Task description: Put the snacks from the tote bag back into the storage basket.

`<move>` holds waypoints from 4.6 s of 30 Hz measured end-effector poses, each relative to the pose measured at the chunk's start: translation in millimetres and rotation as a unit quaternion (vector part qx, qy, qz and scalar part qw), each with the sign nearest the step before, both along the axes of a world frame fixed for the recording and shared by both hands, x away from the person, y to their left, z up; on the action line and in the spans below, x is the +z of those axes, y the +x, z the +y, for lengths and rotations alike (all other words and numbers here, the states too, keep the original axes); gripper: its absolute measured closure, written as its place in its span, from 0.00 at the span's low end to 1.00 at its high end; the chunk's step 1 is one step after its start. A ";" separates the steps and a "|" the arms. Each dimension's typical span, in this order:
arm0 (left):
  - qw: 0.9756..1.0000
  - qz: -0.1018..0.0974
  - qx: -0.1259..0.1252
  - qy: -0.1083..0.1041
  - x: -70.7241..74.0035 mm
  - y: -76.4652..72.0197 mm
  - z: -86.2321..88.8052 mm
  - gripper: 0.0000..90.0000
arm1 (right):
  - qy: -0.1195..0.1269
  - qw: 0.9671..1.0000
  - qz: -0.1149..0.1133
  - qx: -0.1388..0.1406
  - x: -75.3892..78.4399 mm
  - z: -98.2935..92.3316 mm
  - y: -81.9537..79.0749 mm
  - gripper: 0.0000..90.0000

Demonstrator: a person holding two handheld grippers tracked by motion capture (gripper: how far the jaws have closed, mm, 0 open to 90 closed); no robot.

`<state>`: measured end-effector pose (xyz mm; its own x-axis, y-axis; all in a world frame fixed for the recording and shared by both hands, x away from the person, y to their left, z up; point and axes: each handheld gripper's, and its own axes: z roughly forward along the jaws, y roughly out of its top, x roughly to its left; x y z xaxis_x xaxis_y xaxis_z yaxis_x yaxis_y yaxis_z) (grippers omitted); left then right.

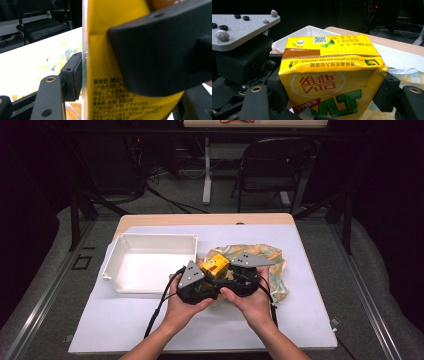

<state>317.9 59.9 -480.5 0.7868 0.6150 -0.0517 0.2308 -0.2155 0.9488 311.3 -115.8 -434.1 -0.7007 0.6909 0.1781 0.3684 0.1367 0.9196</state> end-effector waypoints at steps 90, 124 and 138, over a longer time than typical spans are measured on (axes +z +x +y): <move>0.997 0.023 0.069 -0.005 8.2 33.3 72.7 0.55 | 0.002 0.999 -0.026 -0.042 -39.6 -61.1 27.6 0.21; 0.989 0.043 0.139 -0.042 0.7 66.4 110.7 0.56 | -0.004 0.997 -0.029 -0.077 -51.3 -109.5 8.3 0.21; 0.981 0.048 0.189 -0.015 -33.2 109.1 103.4 0.56 | 0.008 0.996 -0.018 -0.090 -55.9 -122.3 10.3 0.22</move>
<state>427.1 163.4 -513.7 0.4931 0.8592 -0.1369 0.3767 -0.0691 0.9237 321.6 -238.1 -490.0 -0.5724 0.8027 0.1673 0.3527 0.0569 0.9340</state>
